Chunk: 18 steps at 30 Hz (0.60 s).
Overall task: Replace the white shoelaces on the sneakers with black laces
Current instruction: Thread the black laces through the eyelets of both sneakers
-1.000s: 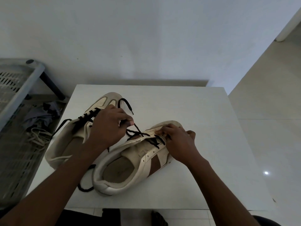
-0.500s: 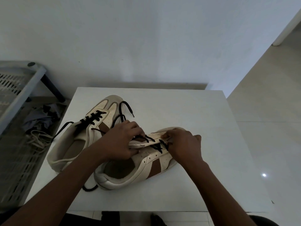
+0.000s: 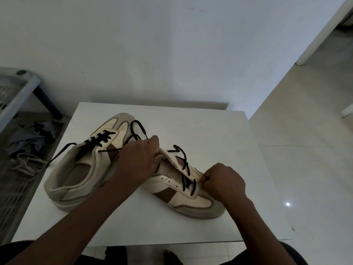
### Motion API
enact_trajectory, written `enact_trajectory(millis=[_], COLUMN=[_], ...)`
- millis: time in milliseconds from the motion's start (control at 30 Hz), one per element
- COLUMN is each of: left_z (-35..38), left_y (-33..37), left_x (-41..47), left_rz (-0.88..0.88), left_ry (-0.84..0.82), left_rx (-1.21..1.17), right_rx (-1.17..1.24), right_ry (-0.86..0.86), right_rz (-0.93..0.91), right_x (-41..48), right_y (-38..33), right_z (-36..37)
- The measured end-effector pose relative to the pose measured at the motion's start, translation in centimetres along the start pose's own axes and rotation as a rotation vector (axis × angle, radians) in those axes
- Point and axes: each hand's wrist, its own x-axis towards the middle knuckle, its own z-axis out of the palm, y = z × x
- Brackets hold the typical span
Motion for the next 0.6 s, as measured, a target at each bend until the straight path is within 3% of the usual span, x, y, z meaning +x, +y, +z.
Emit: enact_trajectory(millis=[200,300,367,600], left_z=[1.6,2.0,2.4,3.3], left_y=[0.4,1.1,1.5,2.1], left_x=[-0.5,-1.1,-1.1,-1.0], left_rz=[0.038,0.000,-0.044,-0.170], left_ry=[-0.050,-0.082,-0.105,-0.047], left_rx=[-0.158,-0.267,-0.332,-0.449], right_rx=[0.294,0.323,0.511,0.967], right_ry=[0.100,-0.110,-0.200,-0.192], right_rz=[-0.164,-0.182,-0.188,-0.097], right_x=[2.6,4.1,4.5,5.0], right_y=[-1.7,-3.0,-3.6,-3.9], right_z=[-1.4,-0.2,0.5,0.5])
